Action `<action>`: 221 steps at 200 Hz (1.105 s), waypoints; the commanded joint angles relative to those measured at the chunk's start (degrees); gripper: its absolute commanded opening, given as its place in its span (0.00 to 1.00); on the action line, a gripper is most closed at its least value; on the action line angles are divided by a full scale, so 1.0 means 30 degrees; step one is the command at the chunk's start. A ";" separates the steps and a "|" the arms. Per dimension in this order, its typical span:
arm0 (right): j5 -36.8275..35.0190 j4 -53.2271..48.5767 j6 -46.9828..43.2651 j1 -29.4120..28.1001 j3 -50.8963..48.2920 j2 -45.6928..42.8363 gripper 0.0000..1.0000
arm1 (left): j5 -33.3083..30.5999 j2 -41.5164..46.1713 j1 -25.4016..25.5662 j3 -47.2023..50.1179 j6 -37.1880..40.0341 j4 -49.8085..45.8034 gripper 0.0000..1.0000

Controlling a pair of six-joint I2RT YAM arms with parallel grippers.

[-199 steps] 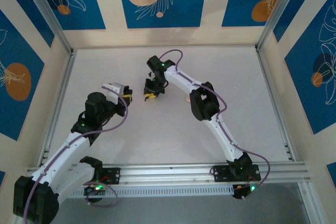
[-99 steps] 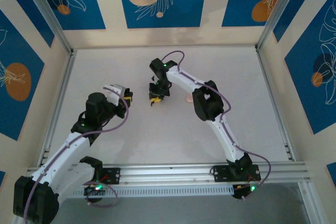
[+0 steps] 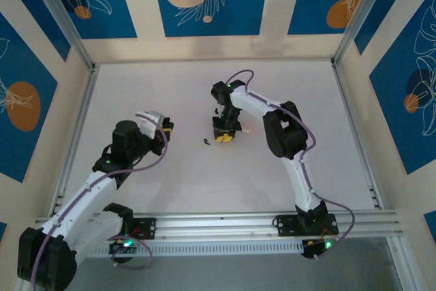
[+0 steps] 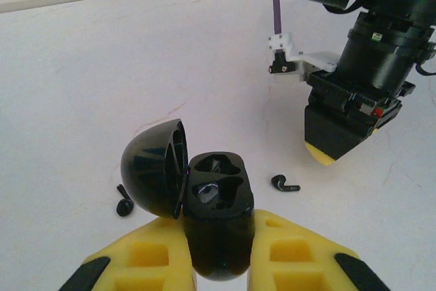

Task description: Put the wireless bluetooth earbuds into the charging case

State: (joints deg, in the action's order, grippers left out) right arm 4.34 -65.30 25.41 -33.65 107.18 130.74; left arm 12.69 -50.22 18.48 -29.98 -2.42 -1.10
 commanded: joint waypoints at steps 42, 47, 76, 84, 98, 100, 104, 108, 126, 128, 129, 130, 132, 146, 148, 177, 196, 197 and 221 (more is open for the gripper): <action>0.0077 -0.0518 -0.4335 -0.1491 0.2432 -0.0609 0.35 | 0.0460 -0.0020 -0.0264 -0.0817 0.0230 -0.0369 0.16; 0.0009 -0.0500 -0.4617 -0.1582 0.2574 -0.0509 0.36 | 0.0458 0.0008 -0.0271 -0.0849 0.0197 -0.0433 0.16; -0.0545 -0.0386 -0.6445 -0.1986 0.3387 0.0118 0.41 | 0.0487 0.0084 -0.0257 -0.1013 0.0002 -0.0654 0.16; -0.0731 -0.0383 -0.6978 -0.2075 0.3640 0.0295 0.41 | 0.0487 0.0126 -0.0274 -0.1059 -0.0010 -0.0719 0.16; -0.1266 -0.0412 -0.7781 -0.2236 0.4042 0.0637 0.41 | 0.0459 0.0215 -0.0271 -0.1108 0.0007 -0.0886 0.16; -0.1328 -0.0412 -0.7909 -0.2254 0.4129 0.0690 0.41 | 0.0451 0.0230 -0.0271 -0.1118 -0.0010 -0.0912 0.16; -0.1431 -0.0438 -0.8118 -0.2280 0.4251 0.0808 0.41 | 0.0430 0.0244 -0.0271 -0.1115 -0.0008 -0.0944 0.16; -0.1561 -0.0483 -0.8310 -0.2351 0.4427 0.0930 0.41 | 0.0429 0.0272 -0.0271 -0.1152 -0.0013 -0.0999 0.16; -0.1973 -0.0631 -0.9052 -0.2436 0.4955 0.1407 0.41 | 0.0342 0.0413 -0.0271 -0.1248 0.0014 -0.1254 0.16; -0.1988 -0.0642 -0.9099 -0.2436 0.4987 0.1469 0.41 | 0.0341 0.0404 -0.0271 -0.1255 0.0051 -0.1268 0.16; -0.1995 -0.0644 -0.9099 -0.2436 0.5036 0.1503 0.41 | 0.0341 0.0412 -0.0271 -0.1256 0.0047 -0.1270 0.16; -0.2014 -0.0660 -0.9121 -0.2436 0.5061 0.1521 0.41 | 0.0326 0.0402 -0.0271 -0.1257 0.0045 -0.1272 0.16; -0.2028 -0.0701 -0.9189 -0.2451 0.5094 0.1556 0.41 | 0.0323 0.0438 -0.0279 -0.1258 0.0044 -0.1294 0.16; -0.2032 -0.0960 -0.9590 -0.2478 0.5507 0.1992 0.41 | 0.0282 0.0505 -0.0273 -0.1312 0.0044 -0.1411 0.16; -0.2032 -0.1003 -0.9621 -0.2468 0.5550 0.2040 0.41 | 0.0275 0.0485 -0.0272 -0.1330 0.0058 -0.1432 0.16; -0.1868 -0.1442 -1.0276 -0.2668 0.6100 0.2721 0.41 | 0.0281 0.0479 -0.0278 -0.1432 0.0072 -0.1536 0.16; -0.1681 -0.1611 -1.0476 -0.2809 0.6283 0.3052 0.41 | 0.0268 0.0420 -0.0272 -0.1472 0.0073 -0.1527 0.16; -0.1681 -0.1612 -1.0498 -0.2813 0.6285 0.3071 0.41 | 0.0275 0.0435 -0.0272 -0.1482 0.0073 -0.1532 0.16; -0.1963 -0.1845 -1.0609 -0.2934 0.6455 0.3431 0.40 | 0.0341 0.0325 -0.0271 -0.1547 0.0047 -0.1591 0.16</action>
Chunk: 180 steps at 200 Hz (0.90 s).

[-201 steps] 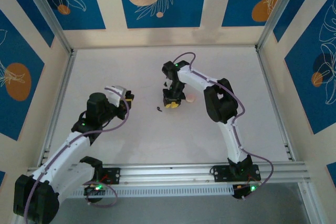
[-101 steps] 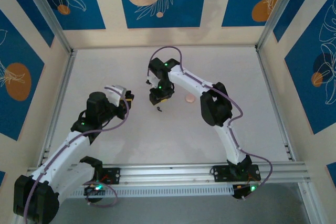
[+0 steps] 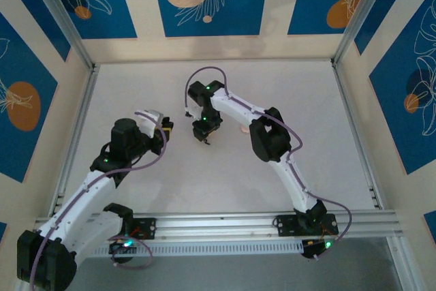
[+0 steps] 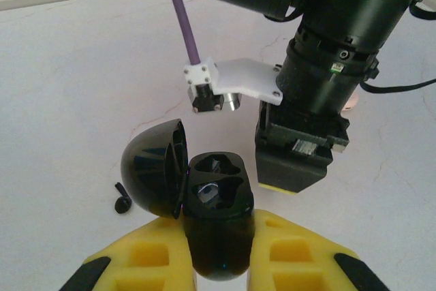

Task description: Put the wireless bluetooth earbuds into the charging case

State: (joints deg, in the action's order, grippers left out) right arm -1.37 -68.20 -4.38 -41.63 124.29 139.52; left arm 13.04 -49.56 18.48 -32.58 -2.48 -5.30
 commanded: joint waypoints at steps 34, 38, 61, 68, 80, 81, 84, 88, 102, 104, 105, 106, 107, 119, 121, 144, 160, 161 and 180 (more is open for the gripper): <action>-0.0584 -0.1047 -0.0796 -0.0297 0.0721 0.0689 0.38 | 0.0224 0.0097 -0.0271 -0.0736 0.0095 -0.0254 0.16; -0.0639 -0.1068 -0.0817 -0.0306 0.0719 0.0715 0.37 | 0.0257 0.0067 -0.0257 -0.0733 0.0115 -0.0280 0.16; -0.0833 -0.1149 -0.0854 -0.0308 0.0727 0.0878 0.36 | 0.0270 0.0056 -0.0271 -0.0721 0.0081 -0.0282 0.16; -0.0834 -0.1197 -0.0854 -0.0333 0.0757 0.0952 0.35 | 0.0283 0.0046 -0.0271 -0.0743 0.0080 -0.0283 0.16; -0.0856 -0.1230 -0.0795 -0.0318 0.0787 0.1048 0.33 | 0.0298 0.0026 -0.0278 -0.0750 0.0047 -0.0283 0.16; -0.0845 -0.1230 -0.0781 -0.0355 0.0787 0.1045 0.33 | 0.0305 0.0026 -0.0260 -0.0746 0.0041 -0.0284 0.16; -0.0835 -0.1230 -0.0746 -0.0380 0.0787 0.1041 0.33 | 0.0311 0.0026 -0.0270 -0.0743 0.0048 -0.0277 0.16; -0.0861 -0.1204 -0.0743 -0.0380 0.0787 0.1041 0.32 | 0.0312 0.0026 -0.0257 -0.0750 0.0042 -0.0291 0.16; -0.0783 -0.1071 -0.0679 -0.0363 0.0706 0.1069 0.31 | 0.0312 0.0026 -0.0279 -0.0726 0.0063 -0.0313 0.16; -0.0763 -0.1066 -0.0678 -0.0363 0.0723 0.1077 0.31 | 0.0312 0.0026 -0.0251 -0.0738 0.0072 -0.0313 0.16; -0.0754 -0.1045 -0.0663 -0.0363 0.0711 0.1074 0.30 | 0.0312 0.0026 -0.0261 -0.0726 0.0083 -0.0313 0.16; -0.0750 -0.1035 -0.0641 -0.0363 0.0705 0.1087 0.31 | 0.0312 0.0026 -0.0266 -0.0734 0.0074 -0.0313 0.16; -0.0733 -0.1030 -0.0630 -0.0363 0.0702 0.1093 0.30 | 0.0312 0.0026 -0.0269 -0.0753 0.0070 -0.0313 0.16; -0.0633 -0.0944 -0.0551 -0.0362 0.0742 0.1157 0.31 | 0.0342 0.0034 -0.0266 -0.0753 0.0065 -0.0361 0.16; -0.0608 -0.0939 -0.0536 -0.0363 0.0768 0.1158 0.31 | 0.0342 0.0028 -0.0270 -0.0760 0.0065 -0.0369 0.16; -0.0541 -0.0821 -0.0473 -0.0363 0.0790 0.1297 0.31 | 0.0321 0.0026 -0.0255 -0.0763 0.0096 -0.0397 0.16; -0.0541 -0.0791 -0.0434 -0.0348 0.0806 0.1387 0.31 | 0.0344 -0.0002 -0.0270 -0.0743 0.0074 -0.0423 0.16; -0.0555 -0.0791 -0.0424 -0.0370 0.0811 0.1389 0.31 | 0.0343 -0.0003 -0.0270 -0.0742 0.0069 -0.0427 0.16; -0.0658 -0.0761 -0.0331 -0.0365 0.0786 0.1480 0.28 | 0.0371 0.0005 -0.0267 -0.0748 0.0094 -0.0445 0.16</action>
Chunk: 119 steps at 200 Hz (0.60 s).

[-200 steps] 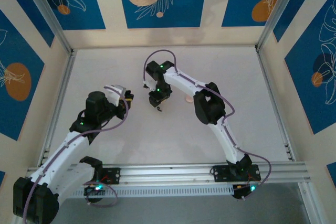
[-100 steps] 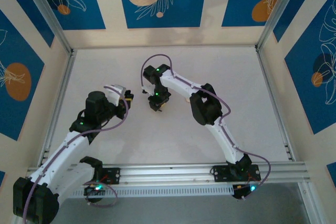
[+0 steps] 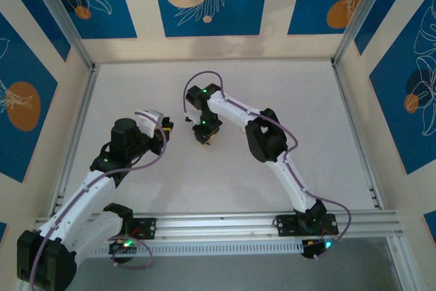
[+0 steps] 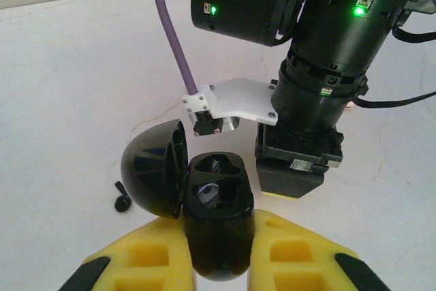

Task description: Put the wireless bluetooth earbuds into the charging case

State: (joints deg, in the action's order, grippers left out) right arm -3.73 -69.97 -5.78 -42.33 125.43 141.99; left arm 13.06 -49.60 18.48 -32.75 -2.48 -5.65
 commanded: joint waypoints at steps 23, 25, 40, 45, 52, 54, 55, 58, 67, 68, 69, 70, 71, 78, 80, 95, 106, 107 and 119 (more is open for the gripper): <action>0.0128 0.0044 0.0297 -0.0100 0.0270 0.0542 0.23 | 0.0407 0.0012 -0.0277 -0.0671 0.0195 -0.0401 0.15; 0.0143 0.0073 0.0311 -0.0100 0.0264 0.0504 0.22 | 0.0418 0.0012 -0.0273 -0.0681 0.0208 -0.0380 0.15; 0.0418 0.0601 0.0557 -0.0007 -0.0087 0.0046 0.21 | 0.0579 0.0026 -0.0271 -0.0545 0.0365 -0.0236 0.15; 0.0578 0.0805 0.0711 0.0055 -0.0281 -0.0197 0.21 | 0.0665 0.0017 -0.0270 -0.0497 0.0400 -0.0145 0.15; 0.0867 0.1206 0.0927 0.0176 -0.0596 -0.0602 0.20 | 0.0865 0.0038 -0.0271 -0.0429 0.0445 0.0053 0.15; 0.0943 0.1316 0.1025 0.0189 -0.0700 -0.0734 0.20 | 0.0921 0.0040 -0.0271 -0.0401 0.0446 0.0107 0.15; 0.1005 0.1378 0.1066 0.0220 -0.0746 -0.0771 0.20 | 0.0935 0.0040 -0.0257 -0.0381 0.0446 0.0131 0.15; 0.1132 0.1583 0.1171 0.0306 -0.0963 -0.0972 0.20 | 0.1058 0.0041 -0.0270 -0.0309 0.0446 0.0258 0.15; 0.1649 0.2232 0.1635 0.0531 -0.1622 -0.1738 0.20 | 0.1381 0.0014 -0.0271 -0.0069 0.0404 0.0713 0.15; 0.1680 0.2320 0.1679 0.0567 -0.1735 -0.1830 0.20 | 0.1414 0.0012 -0.0271 -0.0054 0.0410 0.0785 0.15; 0.1754 0.2407 0.1744 0.0600 -0.1850 -0.1919 0.20 | 0.1446 0.0012 -0.0271 -0.0017 0.0399 0.0866 0.15; 0.1835 0.2495 0.1806 0.0630 -0.1907 -0.2023 0.19 | 0.1491 0.0012 -0.0271 0.0001 0.0379 0.0935 0.14; 0.1876 0.2598 0.1867 0.0646 -0.1980 -0.2118 0.19 | 0.1542 -0.0003 -0.0257 0.0025 0.0368 0.0999 0.14; 0.2368 0.3276 0.2265 0.0866 -0.2712 -0.2815 0.19 | 0.1805 -0.0032 -0.0271 0.0255 0.0275 0.1508 0.14; 0.2512 0.3467 0.2392 0.0940 -0.2921 -0.3038 0.19 | 0.1903 -0.0044 -0.0235 0.0327 0.0235 0.1658 0.14; 0.3610 0.5048 0.3444 0.1455 -0.4680 -0.4650 0.18 | 0.2550 -0.0207 -0.0214 0.0865 -0.0059 0.2946 0.14; 0.4286 0.6272 0.4291 0.1861 -0.6106 -0.5963 0.17 | 0.3025 -0.0474 -0.0156 0.1221 -0.0374 0.3894 0.13; 0.4361 0.6434 0.4369 0.1891 -0.6233 -0.6081 0.18 | 0.3071 -0.0495 -0.0155 0.1250 -0.0403 0.3987 0.13; 0.5023 0.7996 0.5261 0.2309 -0.8018 -0.7598 0.17 | 0.3693 -0.0791 0.0020 0.1673 -0.0797 0.5360 0.13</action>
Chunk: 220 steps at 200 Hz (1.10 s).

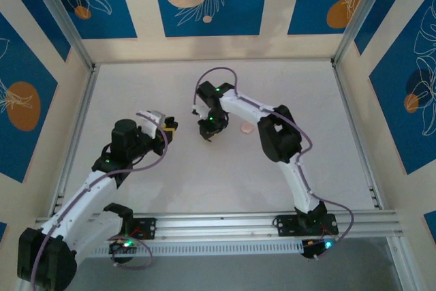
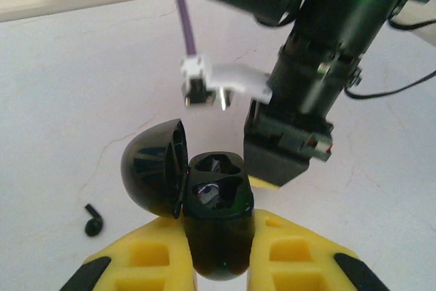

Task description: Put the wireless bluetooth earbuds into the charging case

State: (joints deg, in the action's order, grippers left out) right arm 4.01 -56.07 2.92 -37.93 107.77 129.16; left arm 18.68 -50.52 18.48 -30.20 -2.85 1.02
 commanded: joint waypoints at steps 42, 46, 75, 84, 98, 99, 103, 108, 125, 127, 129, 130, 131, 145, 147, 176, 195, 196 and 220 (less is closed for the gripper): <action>0.3960 0.9094 0.5608 0.2207 -0.7748 -0.8856 0.16 | 0.3315 -0.1665 0.1215 0.2144 -0.1313 0.8664 0.13; 0.4035 0.9678 0.5884 0.2304 -0.8255 -0.9337 0.16 | 0.3425 -0.1799 0.1404 0.2207 -0.1289 0.9128 0.13; 0.4164 1.2859 0.7088 0.2681 -1.0867 -1.2434 0.16 | 0.3773 -0.3302 0.2907 0.2138 -0.0676 1.1732 0.13; 0.4113 1.3503 0.7227 0.2689 -1.1341 -1.3241 0.16 | 0.3730 -0.3793 0.3403 0.1951 -0.0361 1.2200 0.13; 0.3988 1.4291 0.7257 0.2686 -1.1992 -1.4332 0.16 | 0.3834 -0.4606 0.4004 0.1662 -0.0079 1.3031 0.13; 0.3977 1.4323 0.7258 0.2685 -1.2048 -1.4411 0.16 | 0.3858 -0.4664 0.4049 0.1630 -0.0077 1.3114 0.13; 0.3897 1.4538 0.7298 0.2672 -1.2226 -1.4705 0.16 | 0.3919 -0.4910 0.4146 0.1536 -0.0060 1.3374 0.13; 0.3770 1.4791 0.7290 0.2627 -1.2422 -1.5057 0.16 | 0.3993 -0.5237 0.4249 0.1443 -0.0087 1.3723 0.13; 0.3202 1.5755 0.7096 0.2333 -1.3317 -1.6245 0.16 | 0.4074 -0.6210 0.4514 0.1011 -0.0263 1.4573 0.13; 0.3123 1.5841 0.7087 0.2317 -1.3388 -1.6394 0.16 | 0.4047 -0.6295 0.4536 0.0961 -0.0275 1.4669 0.13; 0.3074 1.5964 0.7063 0.2277 -1.3487 -1.6519 0.16 | 0.4018 -0.6360 0.4578 0.0919 -0.0301 1.4744 0.13; 0.3036 1.6010 0.7073 0.2275 -1.3542 -1.6574 0.16 | 0.4009 -0.6405 0.4585 0.0892 -0.0305 1.4776 0.13; 0.3018 1.6032 0.7064 0.2259 -1.3585 -1.6631 0.16 | 0.4004 -0.6442 0.4588 0.0865 -0.0307 1.4806 0.13; 0.2725 1.6500 0.6975 0.2107 -1.4191 -1.7332 0.16 | 0.3670 -0.6920 0.4784 0.0507 -0.0482 1.5093 0.13; 0.2668 1.6594 0.6953 0.2073 -1.4302 -1.7482 0.16 | 0.3639 -0.6978 0.4794 0.0454 -0.0506 1.5135 0.13; 0.2428 1.7520 0.7106 0.1750 -1.5270 -1.8385 0.16 | 0.3231 -0.7694 0.4970 0.0050 -0.1303 1.6352 0.13; 0.2497 1.7994 0.7417 0.1563 -1.5610 -1.8468 0.16 | 0.3191 -0.8125 0.5054 -0.0088 -0.1876 1.7437 0.13; 0.2499 1.8021 0.7426 0.1567 -1.5629 -1.8442 0.16 | 0.3200 -0.8123 0.5057 -0.0109 -0.1898 1.7485 0.13; 0.2589 1.8635 0.7756 0.1401 -1.5889 -1.8308 0.16 | 0.3256 -0.8368 0.5155 -0.0342 -0.2173 1.7911 0.13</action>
State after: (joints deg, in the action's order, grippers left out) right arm 12.21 -3.97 24.53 -33.08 61.23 74.50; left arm 28.29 -74.94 33.04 -29.23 -7.29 49.25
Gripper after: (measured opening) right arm 0.164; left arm 0.158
